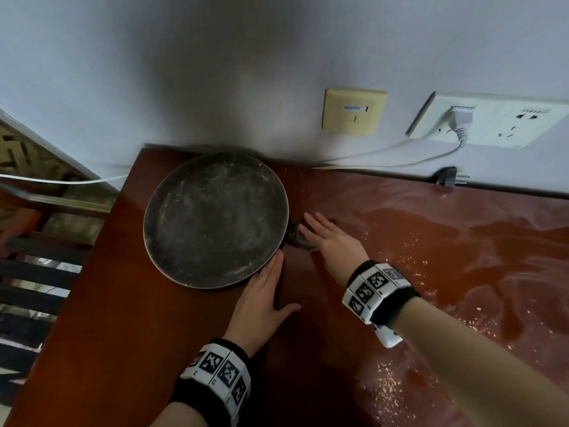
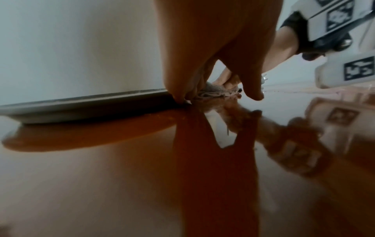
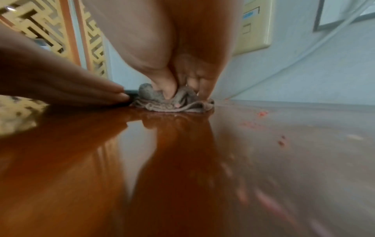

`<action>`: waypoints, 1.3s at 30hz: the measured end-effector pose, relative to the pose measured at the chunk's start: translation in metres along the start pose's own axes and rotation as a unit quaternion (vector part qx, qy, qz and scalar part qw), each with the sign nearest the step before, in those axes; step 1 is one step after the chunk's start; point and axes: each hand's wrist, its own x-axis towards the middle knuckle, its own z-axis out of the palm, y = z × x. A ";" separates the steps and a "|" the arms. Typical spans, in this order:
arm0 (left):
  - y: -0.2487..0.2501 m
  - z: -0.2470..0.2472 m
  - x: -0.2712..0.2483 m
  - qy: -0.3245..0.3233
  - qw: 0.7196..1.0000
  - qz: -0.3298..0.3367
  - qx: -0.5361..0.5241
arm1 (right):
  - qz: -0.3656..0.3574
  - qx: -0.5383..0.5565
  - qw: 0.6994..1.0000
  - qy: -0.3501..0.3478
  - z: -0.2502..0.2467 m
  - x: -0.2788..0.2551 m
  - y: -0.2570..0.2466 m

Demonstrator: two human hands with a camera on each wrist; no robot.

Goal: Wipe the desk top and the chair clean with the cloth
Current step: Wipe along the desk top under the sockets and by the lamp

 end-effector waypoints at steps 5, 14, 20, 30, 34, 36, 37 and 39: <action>-0.014 -0.008 0.000 0.042 0.997 -0.051 -0.027 | 0.008 0.018 0.999 -0.028 -0.004 0.010 -0.009; -0.033 -0.022 0.003 0.048 0.997 -0.052 -0.014 | -0.068 -0.001 0.997 -0.046 -0.011 0.013 -0.015; -0.037 -0.029 0.003 0.053 0.997 -0.050 -0.012 | 0.063 0.025 0.998 -0.002 -0.040 0.105 0.014; -0.018 -0.026 0.016 0.012 0.998 -0.035 -0.057 | -0.131 -0.050 0.990 0.001 0.000 0.028 -0.024; -0.013 -0.023 0.006 -0.040 0.996 -0.044 -0.073 | -0.120 -0.072 0.983 -0.121 -0.005 -0.007 -0.034; -0.016 -0.021 -0.001 -0.041 0.997 -0.041 -0.042 | -0.145 -0.077 0.974 -0.156 -0.013 -0.011 -0.039; -0.013 -0.021 -0.001 -0.035 0.998 -0.038 -0.033 | -0.148 -0.073 0.974 -0.156 -0.014 -0.014 -0.039; -0.010 -0.023 -0.001 -0.023 0.998 -0.044 -0.026 | -0.138 -0.043 0.982 -0.125 -0.008 -0.016 -0.039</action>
